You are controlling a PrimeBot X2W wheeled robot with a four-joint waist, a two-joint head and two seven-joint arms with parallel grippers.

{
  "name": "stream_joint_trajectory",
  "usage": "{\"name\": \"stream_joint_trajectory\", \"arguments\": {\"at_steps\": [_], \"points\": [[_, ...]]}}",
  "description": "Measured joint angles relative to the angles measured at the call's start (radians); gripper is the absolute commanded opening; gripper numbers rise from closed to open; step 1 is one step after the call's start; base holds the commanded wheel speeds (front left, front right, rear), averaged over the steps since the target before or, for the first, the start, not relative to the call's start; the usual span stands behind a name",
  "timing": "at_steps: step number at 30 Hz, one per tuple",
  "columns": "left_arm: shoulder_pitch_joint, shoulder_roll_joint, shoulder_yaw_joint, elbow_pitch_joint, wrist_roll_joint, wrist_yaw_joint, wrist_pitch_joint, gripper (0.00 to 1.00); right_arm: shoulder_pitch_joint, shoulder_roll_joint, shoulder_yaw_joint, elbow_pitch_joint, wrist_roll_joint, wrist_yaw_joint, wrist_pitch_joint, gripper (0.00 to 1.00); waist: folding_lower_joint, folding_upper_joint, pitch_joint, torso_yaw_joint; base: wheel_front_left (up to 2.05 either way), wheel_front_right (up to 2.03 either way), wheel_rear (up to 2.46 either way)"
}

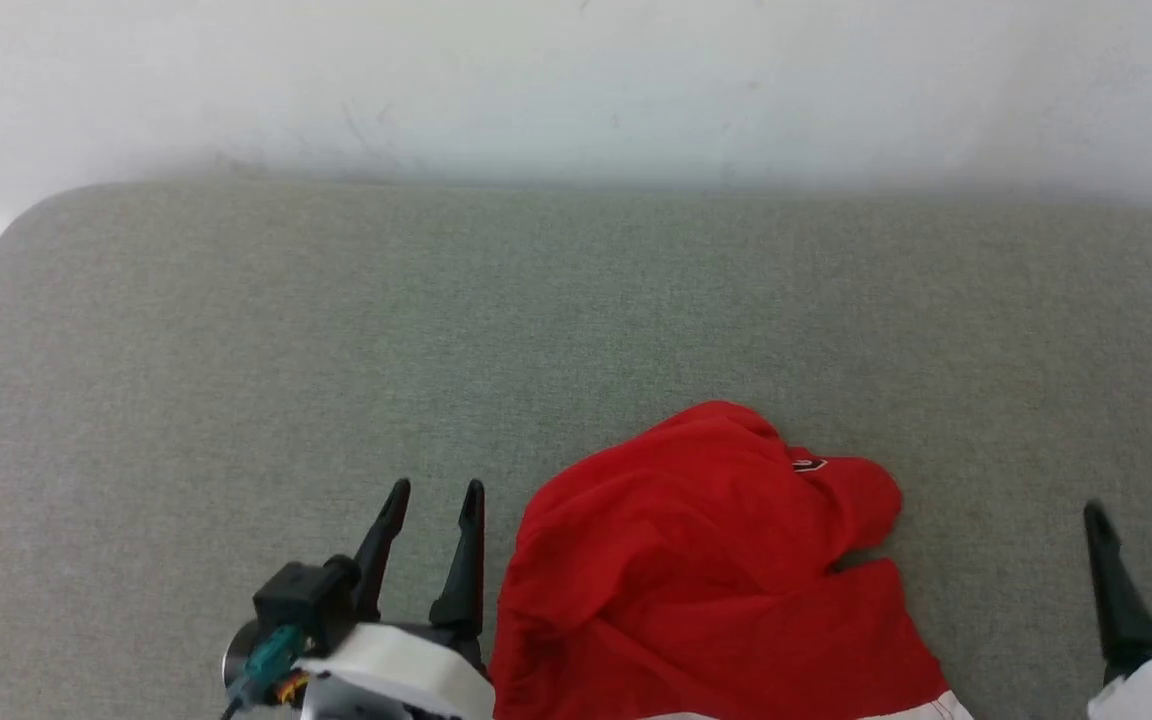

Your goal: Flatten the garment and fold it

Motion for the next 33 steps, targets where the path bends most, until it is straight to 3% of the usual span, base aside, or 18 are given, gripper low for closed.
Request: {"name": "stream_joint_trajectory", "arguments": {"at_steps": [8,14,20,25,31,32,33], "points": [[-0.233,0.044,-0.090,0.016,0.081,-0.057,0.159,1.00,-0.072,0.002,0.000,0.063,0.029,0.000,-0.112,1.00,0.0001,0.0000,0.069,-0.027,0.00,0.00,0.00],[-0.436,0.032,-0.170,0.145,0.100,-0.136,0.300,1.00,-0.108,0.002,0.005,0.092,0.029,0.000,-0.128,1.00,0.0002,0.0000,0.138,-0.042,0.00,0.00,0.00],[-0.558,0.005,-0.254,0.311,0.094,-0.180,0.399,1.00,-0.135,0.002,0.014,0.104,0.028,0.000,-0.128,1.00,0.0003,0.0000,0.189,-0.055,0.00,0.00,0.00],[-0.612,-0.007,-0.328,0.451,0.041,-0.196,0.524,1.00,-0.140,0.003,0.033,0.100,0.027,0.000,-0.119,1.00,0.0002,0.0000,0.217,-0.070,0.00,0.00,0.00],[-0.693,0.010,-0.419,0.466,-0.071,-0.196,0.654,1.00,-0.150,0.003,0.032,0.096,0.027,0.000,-0.110,1.00,0.0000,0.0000,0.243,-0.085,0.00,0.00,0.00],[-0.697,0.018,-0.431,0.459,-0.083,-0.196,0.652,0.41,-0.151,0.003,0.031,0.096,0.028,0.000,-0.109,1.00,-0.0001,0.0000,0.247,-0.086,0.00,0.00,0.00],[-0.700,0.027,-0.439,0.453,-0.087,-0.196,0.642,0.00,-0.152,0.003,0.032,0.096,0.029,0.000,-0.109,1.00,-0.0001,0.0000,0.250,-0.086,0.00,0.00,0.00]]}}
